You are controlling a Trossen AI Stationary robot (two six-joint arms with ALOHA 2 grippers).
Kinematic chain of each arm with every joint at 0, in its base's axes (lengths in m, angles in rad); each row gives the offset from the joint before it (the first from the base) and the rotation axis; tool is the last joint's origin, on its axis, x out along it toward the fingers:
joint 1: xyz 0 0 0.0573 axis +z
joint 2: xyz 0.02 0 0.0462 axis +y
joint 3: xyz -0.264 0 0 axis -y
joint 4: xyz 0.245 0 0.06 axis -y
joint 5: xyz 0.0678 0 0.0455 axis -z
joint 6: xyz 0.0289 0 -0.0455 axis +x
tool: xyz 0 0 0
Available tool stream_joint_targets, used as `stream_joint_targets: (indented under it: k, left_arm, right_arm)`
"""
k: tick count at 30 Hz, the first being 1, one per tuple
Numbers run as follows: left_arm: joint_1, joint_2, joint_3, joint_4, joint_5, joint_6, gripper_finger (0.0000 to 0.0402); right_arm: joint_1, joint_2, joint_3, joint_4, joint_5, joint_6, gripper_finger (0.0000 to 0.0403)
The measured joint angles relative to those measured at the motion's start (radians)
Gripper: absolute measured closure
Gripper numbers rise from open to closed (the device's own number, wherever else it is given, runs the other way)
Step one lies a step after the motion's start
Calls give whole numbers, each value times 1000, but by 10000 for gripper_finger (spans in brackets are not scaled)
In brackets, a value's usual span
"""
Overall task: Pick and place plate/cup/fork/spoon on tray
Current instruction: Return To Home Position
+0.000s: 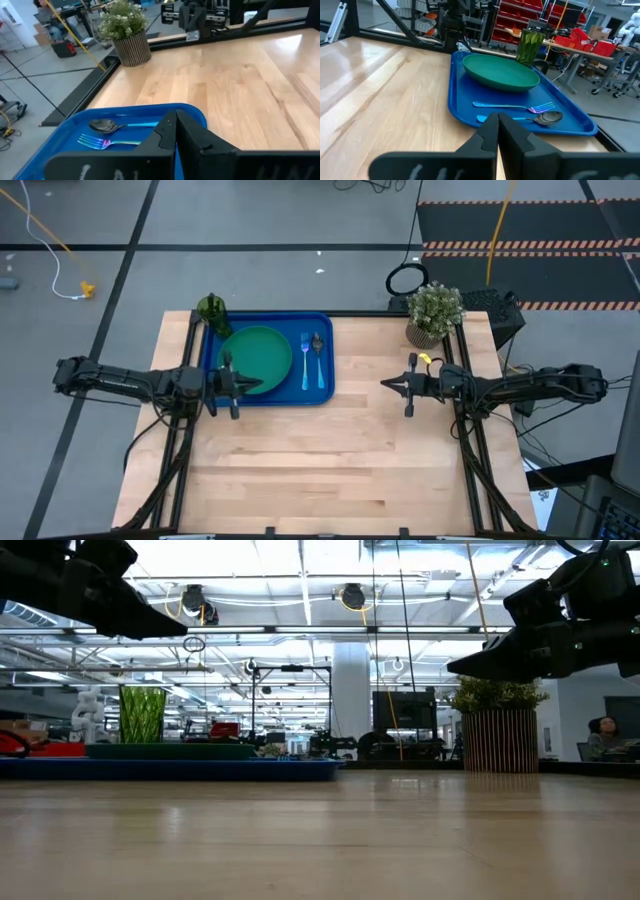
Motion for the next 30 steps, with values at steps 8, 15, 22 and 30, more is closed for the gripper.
stream_joint_targets:
  k: [8,15,22,30]
  left_arm:
    - [0,0,0,0,4,-3,398]
    - [0,-19,0,0,118,10,398]
    - [0,-77,-74,30,182,-13,399]
    - [0,-133,-193,183,223,-19,399]
  right_arm:
    - [0,0,-1,0,-2,-2,403]
    - [0,-10,-2,-3,-56,-20,403]
    - [0,-28,-2,-1,-56,-3,403]
    - [1,-28,-3,-1,-56,-3,403]
